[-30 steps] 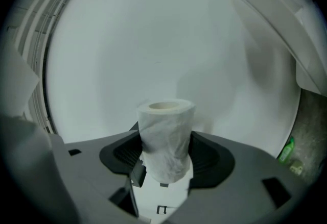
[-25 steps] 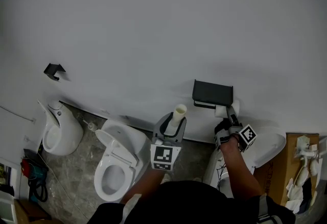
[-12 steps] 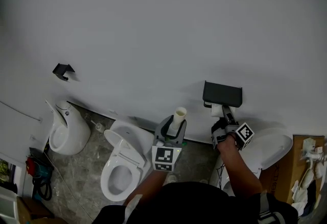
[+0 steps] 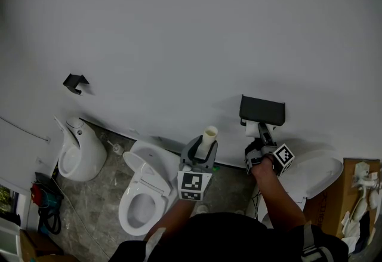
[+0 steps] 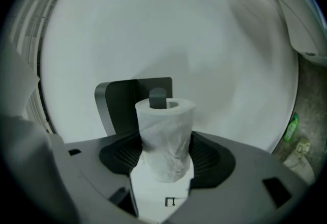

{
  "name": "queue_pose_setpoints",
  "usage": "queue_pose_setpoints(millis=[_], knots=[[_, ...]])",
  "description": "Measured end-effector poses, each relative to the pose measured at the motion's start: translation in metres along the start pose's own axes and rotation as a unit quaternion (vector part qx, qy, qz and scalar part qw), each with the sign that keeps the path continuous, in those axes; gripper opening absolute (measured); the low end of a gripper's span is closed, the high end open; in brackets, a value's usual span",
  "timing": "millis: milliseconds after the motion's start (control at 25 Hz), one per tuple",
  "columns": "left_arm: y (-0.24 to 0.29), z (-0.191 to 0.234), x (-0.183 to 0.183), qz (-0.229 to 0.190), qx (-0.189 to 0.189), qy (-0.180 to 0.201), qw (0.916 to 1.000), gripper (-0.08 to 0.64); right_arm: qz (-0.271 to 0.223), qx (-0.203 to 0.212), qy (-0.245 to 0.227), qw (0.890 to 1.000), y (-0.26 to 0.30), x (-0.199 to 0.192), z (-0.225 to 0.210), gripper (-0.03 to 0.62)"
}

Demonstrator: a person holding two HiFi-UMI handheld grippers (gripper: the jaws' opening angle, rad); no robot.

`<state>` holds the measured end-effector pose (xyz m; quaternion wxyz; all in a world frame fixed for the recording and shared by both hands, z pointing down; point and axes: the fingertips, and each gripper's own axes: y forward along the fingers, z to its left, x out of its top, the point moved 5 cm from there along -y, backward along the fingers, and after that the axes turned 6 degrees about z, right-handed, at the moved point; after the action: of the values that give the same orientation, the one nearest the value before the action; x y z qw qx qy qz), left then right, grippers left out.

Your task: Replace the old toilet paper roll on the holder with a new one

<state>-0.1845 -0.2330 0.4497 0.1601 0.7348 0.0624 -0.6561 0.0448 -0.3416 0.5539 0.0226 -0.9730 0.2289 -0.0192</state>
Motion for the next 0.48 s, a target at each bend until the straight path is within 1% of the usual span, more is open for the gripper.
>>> queue_pose_setpoints(millis=[120, 200, 480], knots=[[-0.001, 0.001, -0.001, 0.002, -0.001, 0.0, 1.0, 0.176, 0.01, -0.004, -0.026, 1.0, 0.001, -0.004, 0.007, 0.267], [0.0, 0.0, 0.0, 0.003, -0.002, 0.001, 1.0, 0.176, 0.02, -0.003, -0.044, 0.999, 0.0, -0.006, 0.011, 0.288], [0.005, -0.008, 0.0, 0.004, -0.011, 0.002, 0.9999, 0.176, 0.01, 0.004, -0.052, 0.999, -0.018, -0.002, 0.011, 0.317]])
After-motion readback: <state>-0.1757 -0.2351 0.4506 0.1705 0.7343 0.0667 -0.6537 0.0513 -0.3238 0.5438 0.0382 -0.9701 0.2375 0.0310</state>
